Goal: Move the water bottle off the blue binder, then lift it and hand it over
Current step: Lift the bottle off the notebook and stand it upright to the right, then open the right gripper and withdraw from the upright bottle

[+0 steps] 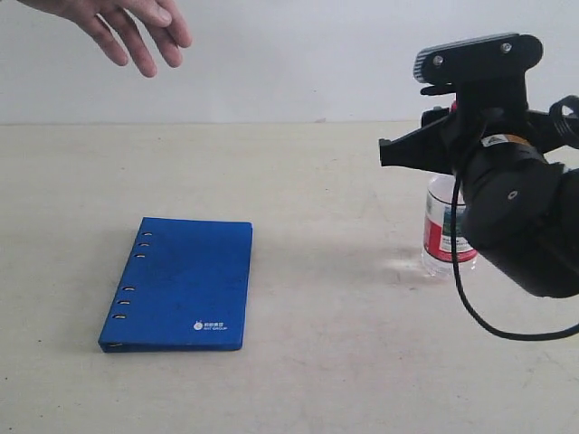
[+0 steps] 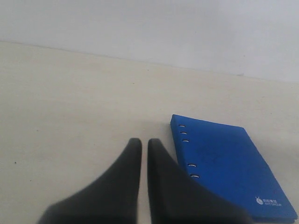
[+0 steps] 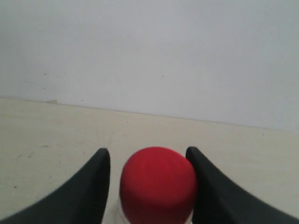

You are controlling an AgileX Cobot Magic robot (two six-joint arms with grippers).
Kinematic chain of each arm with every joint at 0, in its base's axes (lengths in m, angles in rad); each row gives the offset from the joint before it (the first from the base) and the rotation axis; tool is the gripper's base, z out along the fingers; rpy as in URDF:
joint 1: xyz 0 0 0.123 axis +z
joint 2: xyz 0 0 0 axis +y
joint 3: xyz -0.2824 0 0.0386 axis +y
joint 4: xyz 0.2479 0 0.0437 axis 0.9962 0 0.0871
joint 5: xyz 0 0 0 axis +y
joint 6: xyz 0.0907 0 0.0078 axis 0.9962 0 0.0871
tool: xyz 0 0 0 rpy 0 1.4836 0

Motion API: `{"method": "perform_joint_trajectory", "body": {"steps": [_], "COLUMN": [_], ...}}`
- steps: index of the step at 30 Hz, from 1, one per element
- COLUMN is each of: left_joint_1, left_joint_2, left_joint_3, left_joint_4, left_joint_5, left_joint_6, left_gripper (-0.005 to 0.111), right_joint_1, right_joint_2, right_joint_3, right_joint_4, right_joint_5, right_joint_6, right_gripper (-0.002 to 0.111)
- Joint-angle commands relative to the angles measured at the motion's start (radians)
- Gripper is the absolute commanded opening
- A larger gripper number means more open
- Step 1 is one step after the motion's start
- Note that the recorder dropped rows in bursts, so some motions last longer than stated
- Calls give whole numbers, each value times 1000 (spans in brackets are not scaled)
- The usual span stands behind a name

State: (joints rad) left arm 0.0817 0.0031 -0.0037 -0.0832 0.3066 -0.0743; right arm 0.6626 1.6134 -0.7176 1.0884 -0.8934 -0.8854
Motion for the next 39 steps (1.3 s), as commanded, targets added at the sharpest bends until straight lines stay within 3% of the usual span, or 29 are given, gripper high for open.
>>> {"method": "perform_joint_trajectory", "body": {"steps": [1,15,18,20,24,28,30,33,36,39], "left_joint_1": [5,5,5,5,5,5,5,5,5,6], "left_joint_2": [-3,-3,-3,-3,-3,-3,-3,-3,-3,-3], "left_joint_3": [4,4,4,4,4,4,4,4,4,4], "left_joint_4": [-3,-3,-3,-3,-3,-3,-3,-3,-3,-21], "left_joint_5": [-8,-8,-8,-8,-8,-8,-8,-8,-8,-16], "left_joint_6": [4,4,4,4,4,4,4,4,4,-9], "left_gripper": [5,5,5,5,5,5,5,5,5,5], "right_joint_1": [-6,-3,-3,-3,-3,-3,-3,-3,-3,-3], "right_joint_2": [-9,-204,-283,-347,-427,-380,-336,-279,-227,-193], "right_joint_3": [2,-44,-61,-77,-96,-81,-49,32,108,134], "right_joint_4": [1,-49,-73,-72,-72,-102,-141,-161,-135,-96], "right_joint_5": [-1,-16,57,254,918,1547,1665,1579,1359,1197], "right_joint_6": [-18,-153,-172,-191,-247,-268,-282,-264,-236,-76], "right_gripper": [43,43,43,43,41,17,0,0,0,0]}}
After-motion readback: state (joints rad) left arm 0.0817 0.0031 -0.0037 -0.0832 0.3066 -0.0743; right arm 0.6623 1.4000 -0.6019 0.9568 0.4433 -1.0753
